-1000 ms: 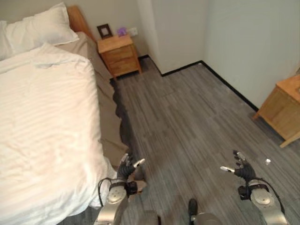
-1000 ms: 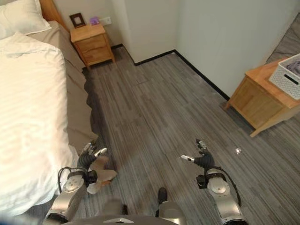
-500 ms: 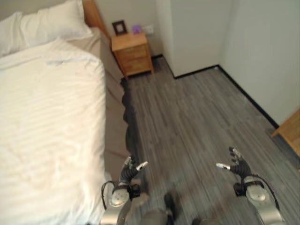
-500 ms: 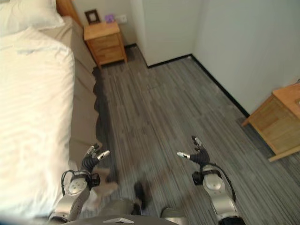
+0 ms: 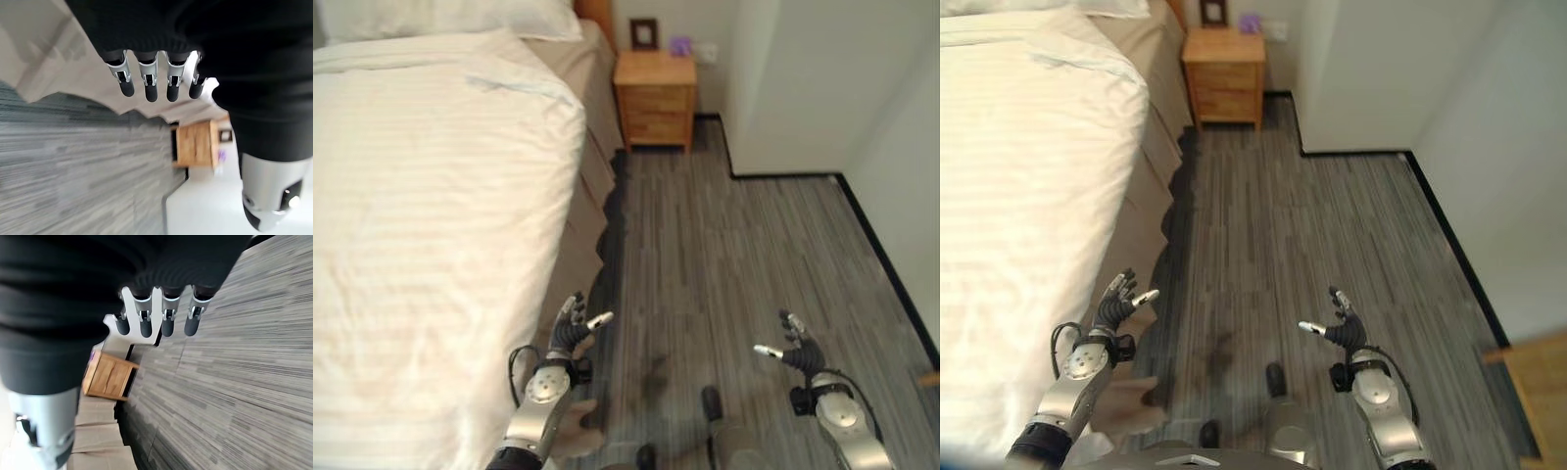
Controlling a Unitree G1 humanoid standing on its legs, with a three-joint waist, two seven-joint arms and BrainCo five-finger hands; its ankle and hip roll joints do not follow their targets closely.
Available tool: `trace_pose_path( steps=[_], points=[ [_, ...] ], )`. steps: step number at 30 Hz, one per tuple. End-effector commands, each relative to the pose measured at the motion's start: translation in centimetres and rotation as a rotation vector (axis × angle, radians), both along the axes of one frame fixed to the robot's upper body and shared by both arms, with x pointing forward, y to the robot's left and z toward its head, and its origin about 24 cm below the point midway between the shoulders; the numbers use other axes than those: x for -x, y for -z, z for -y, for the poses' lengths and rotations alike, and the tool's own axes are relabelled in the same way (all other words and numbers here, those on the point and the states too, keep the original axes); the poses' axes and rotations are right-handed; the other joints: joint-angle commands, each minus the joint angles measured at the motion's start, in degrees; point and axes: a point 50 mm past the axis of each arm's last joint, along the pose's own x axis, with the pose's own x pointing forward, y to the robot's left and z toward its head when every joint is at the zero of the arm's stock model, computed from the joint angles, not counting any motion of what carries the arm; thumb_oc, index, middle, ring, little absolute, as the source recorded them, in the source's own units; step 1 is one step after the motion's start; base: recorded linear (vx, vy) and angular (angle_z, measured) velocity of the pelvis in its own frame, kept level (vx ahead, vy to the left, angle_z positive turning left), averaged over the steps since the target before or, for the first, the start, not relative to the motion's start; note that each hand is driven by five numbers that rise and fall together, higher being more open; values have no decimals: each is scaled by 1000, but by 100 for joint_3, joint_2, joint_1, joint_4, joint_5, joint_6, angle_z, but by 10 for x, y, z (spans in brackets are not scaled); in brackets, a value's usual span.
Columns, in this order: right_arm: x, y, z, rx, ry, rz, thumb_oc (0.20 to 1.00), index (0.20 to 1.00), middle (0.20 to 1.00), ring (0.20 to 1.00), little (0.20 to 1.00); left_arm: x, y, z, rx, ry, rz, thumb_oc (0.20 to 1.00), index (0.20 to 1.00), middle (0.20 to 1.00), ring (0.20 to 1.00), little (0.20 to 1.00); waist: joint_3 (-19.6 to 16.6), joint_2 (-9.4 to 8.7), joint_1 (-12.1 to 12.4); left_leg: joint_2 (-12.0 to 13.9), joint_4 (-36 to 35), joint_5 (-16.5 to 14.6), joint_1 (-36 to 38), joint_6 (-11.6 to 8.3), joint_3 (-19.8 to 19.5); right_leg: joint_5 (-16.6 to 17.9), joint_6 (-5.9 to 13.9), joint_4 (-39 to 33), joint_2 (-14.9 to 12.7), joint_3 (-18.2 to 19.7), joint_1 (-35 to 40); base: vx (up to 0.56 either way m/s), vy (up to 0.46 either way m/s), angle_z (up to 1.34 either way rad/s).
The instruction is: Making the bed.
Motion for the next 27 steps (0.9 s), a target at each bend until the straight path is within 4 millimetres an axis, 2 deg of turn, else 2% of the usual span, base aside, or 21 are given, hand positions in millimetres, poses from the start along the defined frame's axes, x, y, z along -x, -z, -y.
trace_pose_path(
  steps=[1, 2, 5, 6, 7, 8, 9, 10, 11, 12, 13, 14, 15, 16, 17, 18, 20, 21, 22, 24, 27],
  points=[
    [-3, -18, 6, 22, -23, 92, 1000, 1000, 1000, 1000, 1000, -9, -16, 2, -38, 38, 99, 1000, 1000, 1000, 1000, 1000, -153, 86, -153, 18, 8, 330, -634, -160, 168, -747, 419, -11, -115, -191, 562, 90, -116, 10],
    [31, 77, 14, -181, 249, -351, 1000, 1000, 1000, 1000, 1000, 48, 62, -27, -62, -85, -332, 1000, 1000, 1000, 1000, 1000, -351, 9, 269, 280, 8, 405, -856, -245, 777, -1031, 571, 96, -254, -1329, 904, 57, -86, 8],
    [21, 68, 16, -192, 244, -304, 1000, 1000, 1000, 1000, 1000, 45, 55, -32, -77, -93, -300, 1000, 1000, 1000, 1000, 1000, -450, 6, 289, 258, 8, 359, -797, -221, 810, -923, 548, -135, -218, -1238, 986, 40, -21, -28],
    [8, 51, 19, -151, 203, -227, 1000, 1000, 1000, 1000, 1000, 33, 39, -35, -98, -80, -215, 1000, 1000, 1000, 1000, 1000, -519, -6, 324, 240, 8, 332, -758, -206, 816, -855, 541, -343, -243, -1280, 1078, 48, -2, -31],
    [9, 51, 19, -151, 203, -227, 1000, 1000, 1000, 1000, 1000, 34, 39, -35, -98, -80, -216, 1000, 1000, 1000, 1000, 1000, -516, -7, 324, 239, 8, 330, -752, -207, 817, -851, 541, -353, -242, -1280, 1088, 64, 13, -18],
    [0, 40, 19, -144, 182, -174, 1000, 1000, 1000, 1000, 1000, 22, 19, -38, -148, -66, -120, 1000, 1000, 1000, 1000, 1000, -537, -30, 370, 223, 8, 312, -724, -191, 784, -828, 548, -412, -264, -1289, 1109, 34, 15, -13],
    [0, 40, 19, -144, 182, -174, 1000, 1000, 1000, 1000, 1000, 22, 19, -38, -149, -66, -121, 1000, 1000, 1000, 1000, 1000, -536, -31, 369, 222, 8, 311, -720, -191, 785, -829, 549, -412, -265, -1288, 1112, 80, 46, -13],
    [-9, 27, 22, -132, 172, -112, 1000, 1000, 1000, 1000, 1000, 12, 0, -40, -189, -54, -29, 1000, 1000, 1000, 1000, 1000, -547, -61, 392, 214, 8, 302, -703, -184, 764, -832, 562, -367, -294, -1335, 1141, 47, 32, -6],
    [-9, 27, 22, -132, 172, -112, 1000, 1000, 1000, 1000, 1000, 12, 0, -40, -189, -54, -29, 1000, 1000, 1000, 1000, 1000, -547, -61, 391, 214, 8, 302, -703, -184, 763, -832, 562, -367, -294, -1336, 1142, 74, 89, 10],
    [-16, 17, 23, -110, 161, -61, 1000, 1000, 1000, 1000, 1000, 2, -15, -41, -225, -54, 41, 1000, 1000, 1000, 1000, 1000, -530, -75, 406, 200, 8, 274, -686, -133, 715, -919, 603, 160, -357, -1392, 986, 28, 58, 14],
    [-16, 17, 23, -110, 161, -61, 1000, 1000, 1000, 1000, 1000, 2, -15, -41, -225, -54, 41, 1000, 1000, 1000, 1000, 1000, -533, -76, 406, 199, 8, 274, -690, -133, 715, -924, 603, 168, -359, -1392, 979, 26, 144, 18],
    [-23, 9, 21, -104, 152, -20, 1000, 1000, 1000, 1000, 1000, -8, -28, -39, -232, -51, 97, 1000, 1000, 1000, 1000, 1000, -382, -73, 383, 154, 8, 200, -586, -9, 637, -727, 723, 1572, -495, -1395, 415, -26, 141, 7],
    [-27, 5, 19, -92, 140, -6, 1000, 1000, 1000, 1000, 1000, -12, -31, -37, -232, -52, 113, 1000, 1000, 1000, 1000, 1000, -270, -56, 355, 124, 8, 169, -528, 46, 675, -207, 847, 2210, -607, -1347, 75, -26, 141, -3],
    [-27, 5, 19, -92, 140, -6, 1000, 1000, 1000, 1000, 1000, -12, -31, -37, -232, -52, 113, 1000, 1000, 1000, 1000, 1000, -276, -55, 358, 124, 8, 169, -534, 46, 677, -205, 847, 2209, -605, -1345, 68, 16, 129, 0],
    [-36, -4, 16, -83, 129, 33, 1000, 1000, 1000, 1000, 1000, -19, -36, -34, -234, -47, 136, 1000, 1000, 1000, 1000, 1000, -128, 84, 289, 228, 8, 132, -423, 81, 632, -111, 836, 2894, -647, -1396, -258, 125, 94, 25],
    [-39, -8, 16, -81, 124, 50, 1000, 1000, 1000, 1000, 1000, -22, -39, -34, -244, -43, 148, 1000, 1000, 1000, 1000, 1000, -110, 104, 253, 253, 8, 74, -358, 69, 567, -278, 779, 3029, -625, -1465, -473, 255, 87, 27],
    [-40, -11, 17, -71, 117, 63, 1000, 1000, 1000, 1000, 1000, -23, -42, -34, -251, -41, 159, 1000, 1000, 1000, 1000, 1000, -113, 69, 157, 251, 8, -80, -187, -6, 448, -664, 710, 2508, -375, -1484, -659, 367, -40, 3],
    [-40, -16, 20, -39, 115, 84, 1000, 1000, 1000, 1000, 1000, -24, -44, -35, -251, -47, 166, 1000, 1000, 1000, 1000, 1000, -138, 54, 102, 280, 8, -138, -108, -76, 390, -715, 655, 1992, -213, -1536, -697, 428, -122, -9],
    [-41, -20, 22, -14, 121, 105, 1000, 1000, 1000, 1000, 1000, -26, -45, -36, -251, -49, 169, 1000, 1000, 1000, 1000, 1000, -180, -30, 75, 231, 8, -208, -18, -144, 365, -691, 638, 1334, -213, -1614, -734, 488, -164, -7],
    [-36, -19, 29, -18, 169, 114, 1000, 1000, 1000, 1000, 1000, -29, -44, -33, -246, -36, 163, 1000, 1000, 1000, 1000, 1000, -218, -77, -91, 416, 8, -392, 270, -362, 276, -373, 622, -106, -58, -1847, -606, 576, -221, 26],
    [-28, -13, 32, -31, 197, 88, 1000, 1000, 1000, 1000, 1000, -31, -43, -30, -252, -13, 156, 1000, 1000, 1000, 1000, 1000, -256, -67, -230, 630, 8, -507, 499, -512, 147, -240, 688, -432, -21, -1645, -796, 491, -221, 68]
  ],
)
